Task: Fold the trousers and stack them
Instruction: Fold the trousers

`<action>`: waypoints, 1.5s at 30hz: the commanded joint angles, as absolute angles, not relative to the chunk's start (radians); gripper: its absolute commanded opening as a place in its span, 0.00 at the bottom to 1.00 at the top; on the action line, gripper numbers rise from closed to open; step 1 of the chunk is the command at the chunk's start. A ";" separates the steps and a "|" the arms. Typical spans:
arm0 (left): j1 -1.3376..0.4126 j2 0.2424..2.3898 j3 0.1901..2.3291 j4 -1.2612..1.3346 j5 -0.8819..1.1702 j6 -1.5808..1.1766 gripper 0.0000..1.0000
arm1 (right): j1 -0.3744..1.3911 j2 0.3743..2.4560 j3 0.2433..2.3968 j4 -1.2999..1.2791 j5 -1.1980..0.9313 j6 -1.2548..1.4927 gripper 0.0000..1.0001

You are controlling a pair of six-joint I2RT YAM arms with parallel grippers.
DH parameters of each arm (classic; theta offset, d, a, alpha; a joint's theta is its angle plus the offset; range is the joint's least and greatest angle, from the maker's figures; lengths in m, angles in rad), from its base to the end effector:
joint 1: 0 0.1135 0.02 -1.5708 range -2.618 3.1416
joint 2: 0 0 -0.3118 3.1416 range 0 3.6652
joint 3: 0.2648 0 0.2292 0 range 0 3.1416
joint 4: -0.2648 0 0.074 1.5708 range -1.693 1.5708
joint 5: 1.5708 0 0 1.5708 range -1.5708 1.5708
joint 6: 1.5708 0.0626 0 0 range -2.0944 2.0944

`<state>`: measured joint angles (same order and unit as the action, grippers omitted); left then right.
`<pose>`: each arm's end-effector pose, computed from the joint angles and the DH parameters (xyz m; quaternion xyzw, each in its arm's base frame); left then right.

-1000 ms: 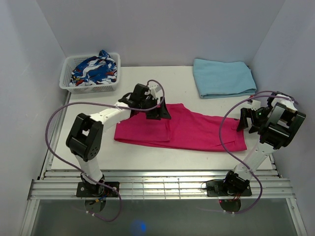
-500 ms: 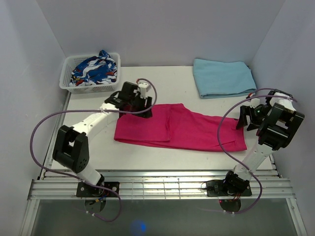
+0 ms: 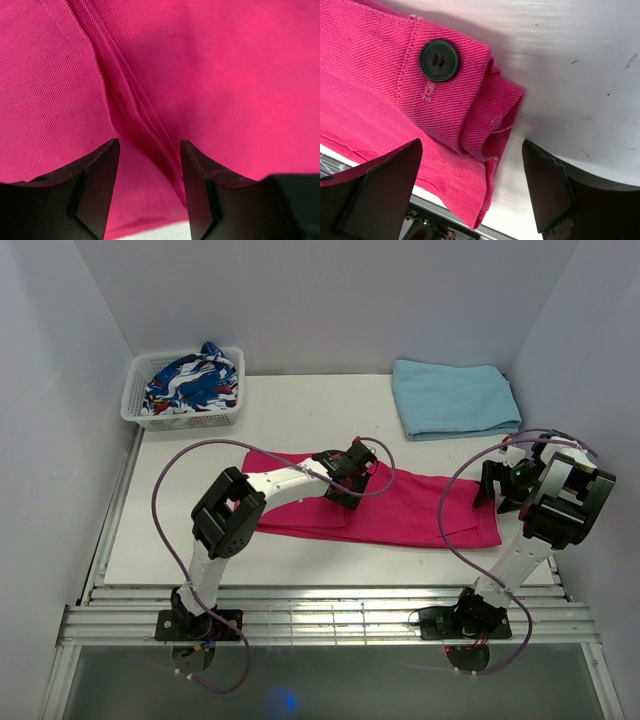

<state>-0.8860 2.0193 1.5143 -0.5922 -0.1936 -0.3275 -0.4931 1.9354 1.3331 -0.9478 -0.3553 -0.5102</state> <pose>0.2874 -0.3329 0.2194 0.2449 0.9363 -0.0560 0.2454 0.3188 -0.1466 0.1962 -0.0102 0.9842 0.1500 0.0939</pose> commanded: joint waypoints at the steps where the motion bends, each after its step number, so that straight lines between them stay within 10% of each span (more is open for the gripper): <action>1: -0.891 2.054 1.591 -0.660 -0.294 -0.384 0.59 | -0.489 1.921 1.293 -0.902 -0.339 -0.500 0.87; 15: -0.907 2.020 1.566 -0.672 -0.290 -0.342 0.02 | -0.488 1.936 1.299 -0.902 -0.353 -0.505 0.86; 27: -0.931 1.950 1.532 -0.675 -0.227 -0.327 0.00 | -0.480 1.930 1.301 -0.907 -0.357 -0.508 0.86; 45: -0.769 1.813 1.586 -0.594 0.016 -0.297 0.89 | -0.482 1.885 1.380 -0.985 -0.382 -0.577 0.96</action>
<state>-0.8753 1.9896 1.5379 -0.6380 -0.0875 -0.2977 -0.4828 1.9213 1.3281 -0.9482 -0.3630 -0.5320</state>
